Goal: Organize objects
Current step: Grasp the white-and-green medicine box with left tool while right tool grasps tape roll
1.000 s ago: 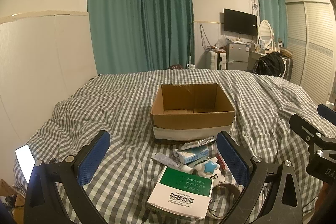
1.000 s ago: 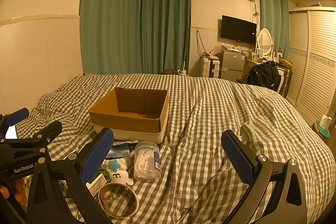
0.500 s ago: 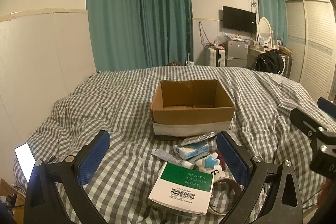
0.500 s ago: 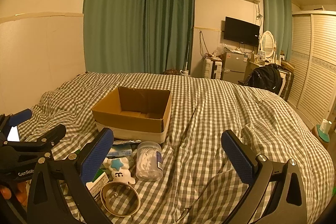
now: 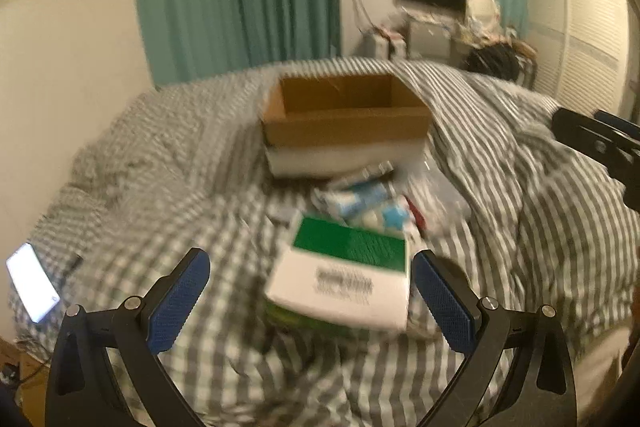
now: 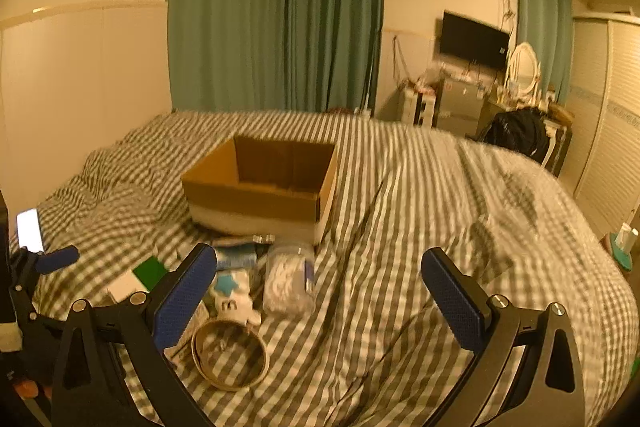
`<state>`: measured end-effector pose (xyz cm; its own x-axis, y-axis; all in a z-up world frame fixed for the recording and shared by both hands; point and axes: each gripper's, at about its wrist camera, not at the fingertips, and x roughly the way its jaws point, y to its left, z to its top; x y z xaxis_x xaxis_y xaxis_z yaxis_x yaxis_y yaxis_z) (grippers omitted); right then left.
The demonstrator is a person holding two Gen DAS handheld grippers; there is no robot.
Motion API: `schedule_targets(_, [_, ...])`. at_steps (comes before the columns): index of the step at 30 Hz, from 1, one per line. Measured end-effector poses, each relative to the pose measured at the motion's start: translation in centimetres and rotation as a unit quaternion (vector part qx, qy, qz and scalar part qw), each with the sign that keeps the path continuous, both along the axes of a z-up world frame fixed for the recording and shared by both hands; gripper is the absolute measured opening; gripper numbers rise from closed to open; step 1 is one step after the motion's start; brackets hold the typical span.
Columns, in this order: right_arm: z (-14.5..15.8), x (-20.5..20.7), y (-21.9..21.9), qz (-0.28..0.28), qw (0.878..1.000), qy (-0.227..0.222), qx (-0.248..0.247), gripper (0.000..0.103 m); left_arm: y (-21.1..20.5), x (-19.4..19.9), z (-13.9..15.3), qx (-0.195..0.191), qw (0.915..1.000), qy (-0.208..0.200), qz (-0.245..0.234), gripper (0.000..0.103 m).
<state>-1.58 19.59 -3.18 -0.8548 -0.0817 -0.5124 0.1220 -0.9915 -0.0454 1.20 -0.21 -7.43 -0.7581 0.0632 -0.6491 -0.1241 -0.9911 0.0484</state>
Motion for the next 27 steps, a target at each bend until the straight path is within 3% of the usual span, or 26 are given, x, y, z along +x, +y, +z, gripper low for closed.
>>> schedule_targets(7, [-3.9,-1.1,-0.5,0.021,0.997,-0.070,0.007,0.103,0.1,0.6,-2.1,0.001,0.9988,-0.027,-0.040,0.103])
schedule_targets(20, [-10.3,-2.9,-4.0,0.098,0.977,-0.187,0.022,0.103,0.1,-1.2,-6.9,-0.046,0.9928,-0.108,-0.024,0.103])
schedule_targets(27, [-13.1,-4.3,-6.3,0.142,0.960,-0.240,0.013,0.102,0.0,-1.3,-7.8,-0.057,0.9931,-0.100,-0.025,0.103])
